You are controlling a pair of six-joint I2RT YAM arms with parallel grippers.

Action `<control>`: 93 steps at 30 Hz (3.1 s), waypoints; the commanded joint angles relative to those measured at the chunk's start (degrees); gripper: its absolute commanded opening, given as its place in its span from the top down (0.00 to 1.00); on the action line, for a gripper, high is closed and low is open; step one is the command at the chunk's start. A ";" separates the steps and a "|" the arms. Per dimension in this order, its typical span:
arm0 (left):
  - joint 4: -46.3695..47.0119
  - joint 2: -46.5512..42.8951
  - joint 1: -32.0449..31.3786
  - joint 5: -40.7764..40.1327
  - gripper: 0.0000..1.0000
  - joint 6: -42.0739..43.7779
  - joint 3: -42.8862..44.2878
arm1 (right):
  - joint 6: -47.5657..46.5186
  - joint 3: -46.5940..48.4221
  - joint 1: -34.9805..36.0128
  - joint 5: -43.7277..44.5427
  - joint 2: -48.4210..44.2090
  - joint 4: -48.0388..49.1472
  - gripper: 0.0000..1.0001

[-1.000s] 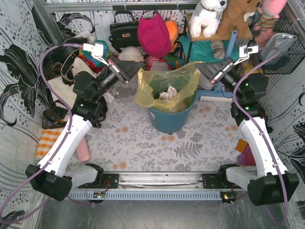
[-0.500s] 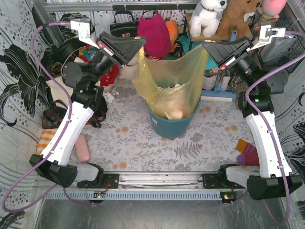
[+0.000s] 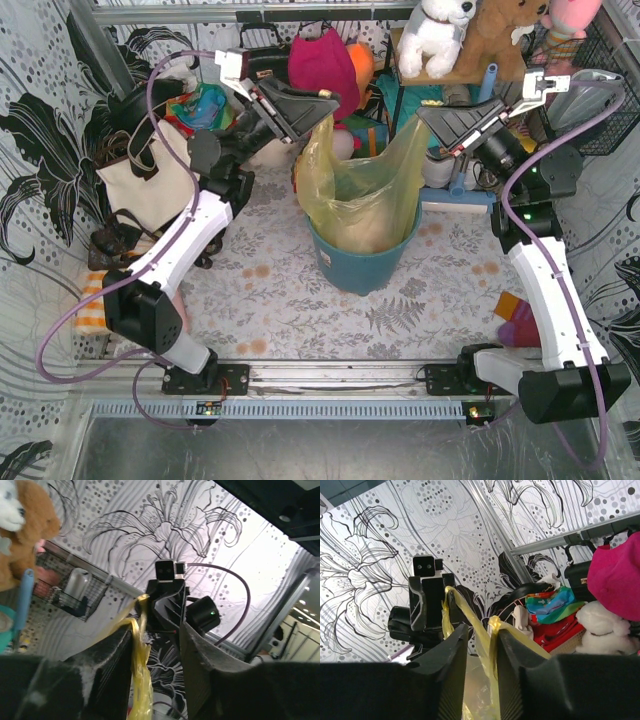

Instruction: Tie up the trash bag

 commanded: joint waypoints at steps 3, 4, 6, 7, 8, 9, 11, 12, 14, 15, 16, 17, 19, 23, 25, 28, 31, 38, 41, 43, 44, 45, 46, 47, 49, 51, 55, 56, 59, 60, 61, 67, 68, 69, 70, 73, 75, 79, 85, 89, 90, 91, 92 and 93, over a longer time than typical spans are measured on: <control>-4.43 -0.04 -3.38 5.60 0.45 4.41 11.97 | -0.47 4.97 0.34 -0.99 -0.28 3.00 0.57; -7.25 0.03 -3.68 6.04 0.44 5.52 13.48 | -0.54 6.28 0.34 -1.01 0.03 2.92 0.56; -9.17 -0.01 -4.07 6.64 0.42 6.67 15.19 | -0.54 9.38 0.34 -1.21 1.06 3.05 0.53; -9.38 -0.25 -4.17 6.73 0.42 6.90 15.49 | -0.44 10.71 0.34 -1.39 1.64 3.15 0.51; -9.56 -0.57 -4.23 6.71 0.41 7.08 15.56 | -0.30 12.13 0.34 -1.51 2.22 3.22 0.51; -9.96 -0.97 -4.24 6.64 0.41 7.56 15.61 | -0.25 13.19 0.34 -1.66 2.69 3.17 0.51; -12.89 -1.78 -4.28 6.26 0.40 9.46 15.74 | -0.36 14.96 0.34 -1.95 3.46 2.48 0.50; -15.00 -2.37 -4.32 5.93 0.40 11.76 15.59 | -0.52 15.37 0.34 -2.01 3.72 1.91 0.50; -18.83 -3.63 -4.41 4.50 0.39 14.57 14.09 | -1.03 15.21 0.34 -2.14 3.57 0.49 0.50; -19.93 -4.27 -4.37 3.76 0.39 15.50 12.98 | -1.37 14.61 0.34 -2.01 3.26 -0.09 0.50; -20.33 -4.83 -4.32 3.15 0.39 16.06 11.54 | -1.71 13.66 0.34 -1.80 2.82 -0.63 0.50; -20.22 -5.37 -4.34 2.71 0.39 16.32 9.95 | -2.04 12.70 0.34 -1.54 2.33 -1.11 0.49; -19.10 -6.07 -4.39 1.86 0.39 16.21 7.20 | -2.70 10.55 0.34 -0.94 1.23 -1.83 0.49; -18.51 -5.77 -4.33 0.93 0.38 16.18 6.28 | -3.34 8.09 0.34 -0.30 0.28 -2.74 0.48; -19.37 -5.12 -4.21 0.22 0.39 16.45 8.49 | -3.40 9.11 0.34 -0.22 0.71 -2.87 0.48; -22.91 -2.68 -4.10 -0.47 0.39 17.58 15.87 | -3.46 14.57 0.34 -0.96 2.56 -3.59 0.48; -25.88 -0.63 -4.14 0.07 0.39 18.27 22.63 | -3.75 20.21 0.42 -1.72 3.88 -5.09 0.48; -25.08 -0.67 -4.09 0.01 0.39 17.22 18.07 | -5.48 12.12 0.48 0.71 -0.15 -6.83 0.48; -22.56 -2.00 -3.98 -0.60 0.39 16.07 11.30 | -5.85 4.63 0.44 2.57 -2.96 -6.80 0.48; -20.76 -2.56 -4.01 -0.67 0.39 15.15 7.90 | -6.10 1.02 0.47 3.46 -3.81 -6.82 0.48; -20.01 -2.58 -4.02 -0.56 0.39 14.63 6.82 | -6.30 0.04 0.46 3.69 -4.03 -7.02 0.48; -19.66 -2.46 -4.01 -0.39 0.38 14.28 6.32 | -6.59 -0.44 0.43 3.81 -4.01 -7.42 0.49; -19.55 -2.32 -3.98 -0.14 0.38 14.03 6.32 | -6.88 -0.50 0.46 3.90 -3.93 -7.76 0.49; -19.51 -2.13 -3.98 0.11 0.38 13.92 6.68 | -7.09 -0.23 0.50 3.86 -3.79 -8.29 0.49; -19.69 -2.14 -3.84 0.31 0.37 14.06 7.49 | -7.76 1.29 0.47 4.02 -3.65 -9.58 0.48; -21.80 -2.09 -3.87 0.32 0.35 15.31 9.20 | -8.76 2.99 0.50 4.23 -3.64 -11.83 0.48; -29.15 -2.34 -3.79 -0.32 0.34 19.32 13.51 | -11.42 7.11 0.43 4.88 -4.04 -18.19 0.42; -30.96 -2.77 -3.80 -0.67 0.33 20.49 14.02 | -12.79 8.04 0.44 5.33 -4.46 -20.33 0.41; -36.31 -4.73 -3.74 -2.10 0.32 24.07 14.61 | -16.89 11.49 0.44 8.37 -5.83 -28.74 0.38; -37.95 -5.71 -3.75 -2.80 0.32 25.24 14.52 | -18.16 12.94 0.43 9.49 -6.11 -32.25 0.36; -39.92 -6.64 -3.79 -3.58 0.32 26.42 14.44 | -19.58 14.37 0.45 10.80 -6.23 -35.84 0.34; -52.79 -13.12 -3.74 -13.54 0.31 32.18 10.41 | -24.07 20.70 0.43 19.10 -6.80 -53.93 0.21; -54.30 -14.40 -3.78 -15.34 0.31 32.48 8.97 | -24.56 20.80 0.44 20.01 -7.20 -55.41 0.20; -54.94 -15.51 -3.80 -16.37 0.31 32.58 6.77 | -24.88 20.66 0.43 20.68 -7.78 -56.36 0.20; -55.22 -16.65 -3.79 -16.74 0.31 32.55 5.12 | -25.12 20.51 0.38 21.43 -8.26 -57.22 0.20; -59.06 -18.82 -3.73 -19.08 0.31 32.65 2.77 | -25.99 21.51 0.43 25.38 -8.90 -62.93 0.23; -62.23 -19.47 -3.80 -21.21 0.32 32.24 1.27 | -26.78 21.45 0.45 29.34 -9.30 -67.52 0.26; -67.01 -19.54 -3.79 -24.28 0.36 31.64 -2.78 | -28.39 17.14 0.43 35.84 -12.00 -73.74 0.35; -74.10 -14.65 -3.80 -23.06 0.46 31.76 -4.17 | -28.77 10.56 0.45 37.96 -12.92 -79.26 0.46; -75.28 -13.00 -3.82 -21.90 0.49 31.76 -6.02 | -28.88 4.92 0.43 36.57 -12.19 -78.36 0.54; -75.52 -12.47 -3.87 -21.14 0.50 31.76 -6.19 | -28.88 3.96 0.43 35.18 -11.65 -77.66 0.56; -75.85 -12.07 -3.86 -20.59 0.50 31.90 -6.18 | -28.66 3.39 0.43 33.81 -10.67 -76.99 0.57; -76.08 -11.71 -3.84 -19.87 0.51 32.01 -6.23 | -28.57 2.98 0.43 31.98 -9.79 -76.35 0.57; -75.76 -11.41 -3.91 -18.93 0.52 32.02 -6.62 | -28.44 2.70 0.43 30.35 -8.87 -75.78 0.58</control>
